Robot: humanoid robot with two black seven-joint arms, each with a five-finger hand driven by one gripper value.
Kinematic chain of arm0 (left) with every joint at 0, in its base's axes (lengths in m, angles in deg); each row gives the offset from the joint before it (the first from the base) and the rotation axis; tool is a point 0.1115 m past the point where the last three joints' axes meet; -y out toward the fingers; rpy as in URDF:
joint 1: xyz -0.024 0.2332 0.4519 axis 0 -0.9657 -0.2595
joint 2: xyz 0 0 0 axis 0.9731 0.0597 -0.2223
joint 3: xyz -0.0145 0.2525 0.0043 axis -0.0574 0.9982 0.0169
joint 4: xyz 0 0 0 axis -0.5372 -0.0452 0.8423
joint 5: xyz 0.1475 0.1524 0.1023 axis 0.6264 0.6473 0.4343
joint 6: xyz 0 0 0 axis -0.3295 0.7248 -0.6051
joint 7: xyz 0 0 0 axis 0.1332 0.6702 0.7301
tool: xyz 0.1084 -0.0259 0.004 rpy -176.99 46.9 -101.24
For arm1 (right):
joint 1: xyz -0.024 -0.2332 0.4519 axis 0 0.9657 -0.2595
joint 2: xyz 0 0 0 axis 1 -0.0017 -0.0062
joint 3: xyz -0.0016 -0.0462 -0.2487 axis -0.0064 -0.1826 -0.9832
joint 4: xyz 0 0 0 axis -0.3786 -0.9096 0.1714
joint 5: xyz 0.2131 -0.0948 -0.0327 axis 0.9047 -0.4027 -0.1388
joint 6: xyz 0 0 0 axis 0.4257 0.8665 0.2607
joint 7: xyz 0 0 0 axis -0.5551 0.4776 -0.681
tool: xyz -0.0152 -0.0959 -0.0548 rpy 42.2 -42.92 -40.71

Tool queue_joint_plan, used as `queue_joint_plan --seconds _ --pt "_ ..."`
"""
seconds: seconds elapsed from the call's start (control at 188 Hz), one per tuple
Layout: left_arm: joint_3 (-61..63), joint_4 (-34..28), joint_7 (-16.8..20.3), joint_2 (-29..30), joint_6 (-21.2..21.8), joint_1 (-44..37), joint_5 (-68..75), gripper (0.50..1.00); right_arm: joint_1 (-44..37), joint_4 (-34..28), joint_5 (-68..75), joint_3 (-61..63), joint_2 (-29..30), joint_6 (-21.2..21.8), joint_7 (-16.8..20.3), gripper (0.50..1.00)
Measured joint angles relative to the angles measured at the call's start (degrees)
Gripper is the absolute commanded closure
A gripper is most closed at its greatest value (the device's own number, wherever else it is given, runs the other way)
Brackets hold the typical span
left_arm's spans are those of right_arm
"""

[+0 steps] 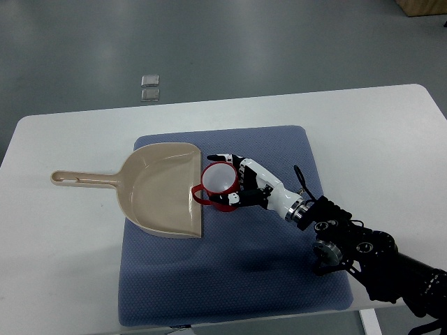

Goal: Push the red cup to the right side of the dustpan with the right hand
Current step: 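Push the red mug with the right hand toward the dustpan, then hold the red mug against the dustpan's edge with the right hand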

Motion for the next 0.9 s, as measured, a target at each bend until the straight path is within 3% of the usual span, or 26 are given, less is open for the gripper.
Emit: queue_joint_plan --seconds 0.9 --pt "0.00 0.00 0.00 0.00 -0.03 0.00 0.00 0.500 -0.08 -0.37 -0.43 -3.03 0.00 -0.30 0.00 0.572"
